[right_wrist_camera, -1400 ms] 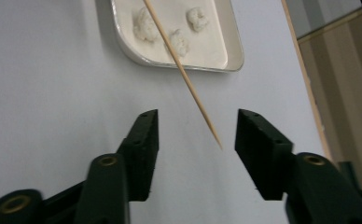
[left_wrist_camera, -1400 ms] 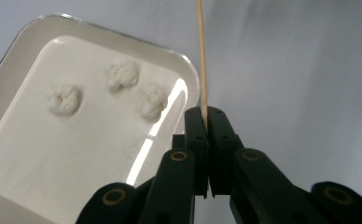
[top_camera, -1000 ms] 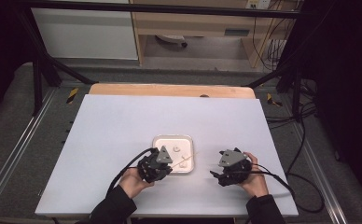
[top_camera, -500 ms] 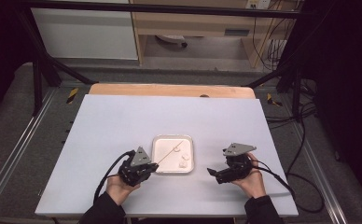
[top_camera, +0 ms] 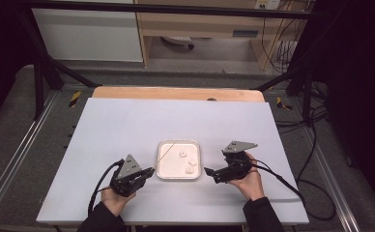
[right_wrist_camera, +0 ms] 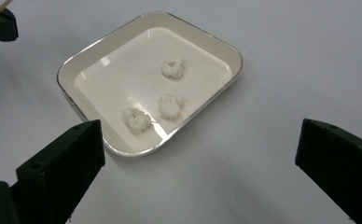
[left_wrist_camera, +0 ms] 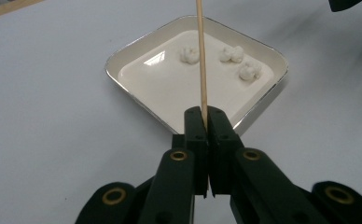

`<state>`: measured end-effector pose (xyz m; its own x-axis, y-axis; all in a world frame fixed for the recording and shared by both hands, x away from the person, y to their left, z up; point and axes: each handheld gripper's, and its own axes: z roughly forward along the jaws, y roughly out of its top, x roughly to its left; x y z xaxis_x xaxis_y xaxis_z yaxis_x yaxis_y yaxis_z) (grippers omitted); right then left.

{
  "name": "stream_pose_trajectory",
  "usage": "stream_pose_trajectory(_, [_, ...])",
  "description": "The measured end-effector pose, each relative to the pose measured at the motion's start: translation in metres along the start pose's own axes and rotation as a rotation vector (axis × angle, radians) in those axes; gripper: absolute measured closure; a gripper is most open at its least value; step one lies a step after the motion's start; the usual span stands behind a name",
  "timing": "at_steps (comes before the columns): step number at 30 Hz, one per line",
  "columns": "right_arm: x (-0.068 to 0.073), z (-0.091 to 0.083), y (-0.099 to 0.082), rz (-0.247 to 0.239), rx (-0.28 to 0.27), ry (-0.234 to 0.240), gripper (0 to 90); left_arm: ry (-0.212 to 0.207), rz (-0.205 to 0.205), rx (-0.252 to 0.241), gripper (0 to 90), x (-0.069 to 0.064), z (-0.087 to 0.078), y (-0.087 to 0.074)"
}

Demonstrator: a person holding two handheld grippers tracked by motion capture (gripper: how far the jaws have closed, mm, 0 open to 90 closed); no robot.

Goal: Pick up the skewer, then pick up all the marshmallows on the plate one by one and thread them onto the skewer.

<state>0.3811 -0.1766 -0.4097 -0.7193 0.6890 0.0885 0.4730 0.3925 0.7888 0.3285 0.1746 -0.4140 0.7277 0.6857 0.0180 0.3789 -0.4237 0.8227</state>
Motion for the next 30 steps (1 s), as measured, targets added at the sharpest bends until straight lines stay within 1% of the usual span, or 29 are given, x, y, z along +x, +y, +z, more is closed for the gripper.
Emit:
stream_pose_trajectory(3, [0.002,0.006,0.006,0.015,-0.010,0.008,1.8,-0.001,-0.012,-0.010,88.0,0.001,-0.001,-0.003])
stream_pose_trajectory(6, [0.004,0.013,0.011,0.017,-0.009,0.009,1.8,-0.001,-0.020,-0.022,88.0,0.002,-0.002,-0.006])
stream_pose_trajectory(7, [0.005,0.016,0.012,0.024,-0.009,0.011,1.8,-0.001,-0.021,-0.028,88.0,0.002,-0.003,-0.006])
stream_pose_trajectory(10, [0.007,0.025,0.018,0.016,-0.002,0.005,2.5,-0.005,-0.030,-0.035,88.0,0.002,-0.004,-0.009])
stream_pose_trajectory(11, [0.008,0.028,0.019,0.017,0.001,0.007,2.9,-0.011,-0.027,-0.033,88.0,0.002,-0.005,-0.009])
stream_pose_trajectory(12, [0.009,0.032,0.021,0.016,0.006,0.008,3.4,-0.008,-0.026,-0.037,88.0,0.002,-0.005,-0.010])
stream_pose_trajectory(13, [0.010,0.035,0.023,0.006,0.010,0.009,4.3,-0.011,-0.028,-0.038,88.0,0.002,-0.006,-0.011])
stream_pose_trajectory(15, [0.011,0.041,0.026,0.005,0.014,0.015,6.3,-0.013,-0.034,-0.038,88.0,0.003,-0.006,-0.012])
stream_pose_trajectory(18, [0.011,0.050,0.029,0.006,0.019,0.034,12.4,-0.015,-0.036,-0.041,88.0,0.003,-0.006,-0.012])
stream_pose_trajectory(20, [0.011,0.056,0.030,0.017,0.020,0.047,17.0,-0.019,-0.038,-0.038,88.0,0.004,-0.005,-0.012])
stream_pose_trajectory(22, [0.010,0.061,0.030,0.013,0.027,0.042,22.0,-0.018,-0.038,-0.039,88.0,0.003,-0.005,-0.013])
stream_pose_trajectory(24, [0.010,0.065,0.029,0.008,0.037,0.050,26.8,-0.014,-0.034,-0.039,88.0,0.003,-0.005,-0.013])
stream_pose_trajectory(25, [0.010,0.067,0.028,0.015,0.044,0.049,29.4,-0.018,-0.036,-0.038,88.0,0.003,-0.005,-0.013])
stream_pose_trajectory(27, [0.010,0.072,0.026,0.010,0.064,0.051,33.9,-0.014,-0.034,-0.041,88.0,0.003,-0.005,-0.013])
stream_pose_trajectory(30, [0.011,0.077,0.024,-0.010,0.088,0.042,40.0,-0.016,-0.036,-0.041,88.0,0.003,-0.004,-0.013])
